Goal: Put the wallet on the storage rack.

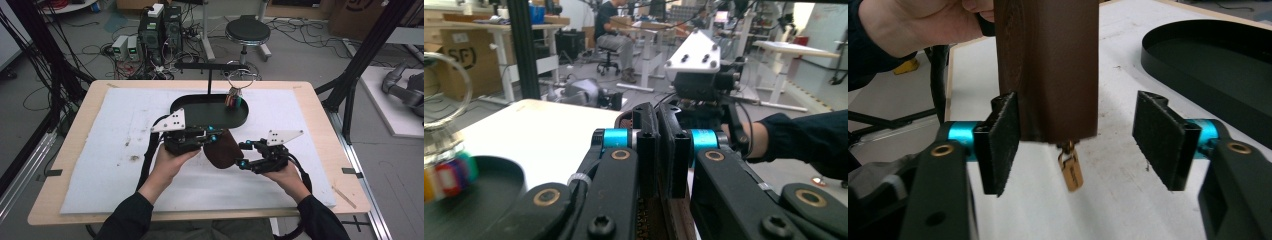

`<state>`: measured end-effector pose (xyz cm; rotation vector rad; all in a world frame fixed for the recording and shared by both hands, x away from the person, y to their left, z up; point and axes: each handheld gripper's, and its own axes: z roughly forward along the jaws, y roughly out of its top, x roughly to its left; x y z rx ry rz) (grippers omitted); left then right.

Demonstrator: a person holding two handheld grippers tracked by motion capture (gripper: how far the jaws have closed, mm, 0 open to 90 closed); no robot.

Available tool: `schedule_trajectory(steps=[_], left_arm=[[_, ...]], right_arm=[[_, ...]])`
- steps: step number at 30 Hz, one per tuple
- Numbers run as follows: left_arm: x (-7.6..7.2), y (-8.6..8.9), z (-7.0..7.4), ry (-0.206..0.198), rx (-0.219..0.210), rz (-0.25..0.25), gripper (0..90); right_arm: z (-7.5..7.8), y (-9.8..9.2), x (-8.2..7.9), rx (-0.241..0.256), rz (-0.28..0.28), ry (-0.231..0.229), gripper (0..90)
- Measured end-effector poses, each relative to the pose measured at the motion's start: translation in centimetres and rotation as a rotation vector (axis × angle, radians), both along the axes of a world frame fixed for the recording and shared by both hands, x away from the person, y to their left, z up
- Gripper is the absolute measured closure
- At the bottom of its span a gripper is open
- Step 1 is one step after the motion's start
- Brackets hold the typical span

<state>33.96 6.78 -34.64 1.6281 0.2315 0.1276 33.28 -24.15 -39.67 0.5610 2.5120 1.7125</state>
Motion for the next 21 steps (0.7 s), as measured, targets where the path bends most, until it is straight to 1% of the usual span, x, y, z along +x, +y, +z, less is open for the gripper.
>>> schedule_trajectory(steps=[1, 2, 3, 4, 7, 8, 10, 11, 13, 14, 15, 16, 17, 19, 20, 21], left_arm=[[0.0, -0.2, 0.0, -0.001, -0.003, -0.002, 86.4], [0.0, -0.3, 0.0, -0.002, -0.003, -0.005, 86.4], [0.0, -0.3, 0.0, -0.003, -0.002, -0.005, 86.4], [0.0, -0.3, -0.1, 0.001, -0.006, -0.006, 86.4], [0.0, 0.0, 0.0, 0.006, -0.007, -0.003, 86.3], [0.0, 0.2, 0.0, 0.003, -0.003, -0.005, 86.1], [-0.1, 0.3, 0.1, 0.001, 0.009, -0.001, 85.5], [-0.1, 0.3, 0.1, 0.002, 0.014, -0.002, 84.9], [-0.1, 0.6, 0.1, 0.004, 0.025, -0.007, 81.7], [-0.1, 0.7, 0.1, 0.005, 0.030, -0.008, 76.2], [-0.3, 0.8, 0.2, 0.004, 0.060, 0.021, 67.0], [-0.3, 0.9, 0.3, -0.003, 0.100, 0.029, 58.8], [-0.3, 1.1, 0.3, -0.004, 0.122, 0.026, 55.6], [-0.4, 1.3, 0.3, -0.016, 0.184, 0.034, 48.4], [-0.5, 1.4, 0.3, -0.015, 0.200, 0.029, 44.8], [-0.5, 1.5, 0.4, -0.016, 0.213, 0.020, 43.5]], right_arm=[[0.0, 0.0, 0.0, -0.001, 0.006, 0.000, 42.5], [0.0, 0.1, 0.0, -0.006, 0.021, -0.004, 48.2], [0.0, 0.1, 0.0, -0.011, 0.029, -0.010, 55.7], [0.0, 0.0, -0.1, -0.016, 0.040, -0.021, 58.3], [0.2, -0.2, -0.1, -0.009, 0.050, -0.035, 64.2], [0.3, -0.3, -0.1, -0.009, 0.054, -0.046, 66.0], [0.4, -0.5, -0.2, -0.008, 0.063, -0.054, 68.9], [0.5, -0.5, -0.3, -0.019, 0.062, -0.061, 69.5], [0.7, -0.5, -0.3, -0.040, 0.070, -0.071, 70.2], [0.8, -0.6, -0.4, -0.051, 0.073, -0.075, 70.4], [0.8, -0.6, -0.3, -0.057, 0.074, -0.078, 70.6], [0.8, -0.7, -0.3, -0.058, 0.080, -0.079, 70.6], [0.9, -0.8, -0.3, -0.055, 0.082, -0.081, 70.7], [1.0, -0.9, -0.4, -0.057, 0.087, -0.090, 70.7], [1.0, -0.8, -0.4, -0.060, 0.089, -0.091, 70.7], [1.0, -0.8, -0.4, -0.060, 0.095, -0.087, 70.7]])
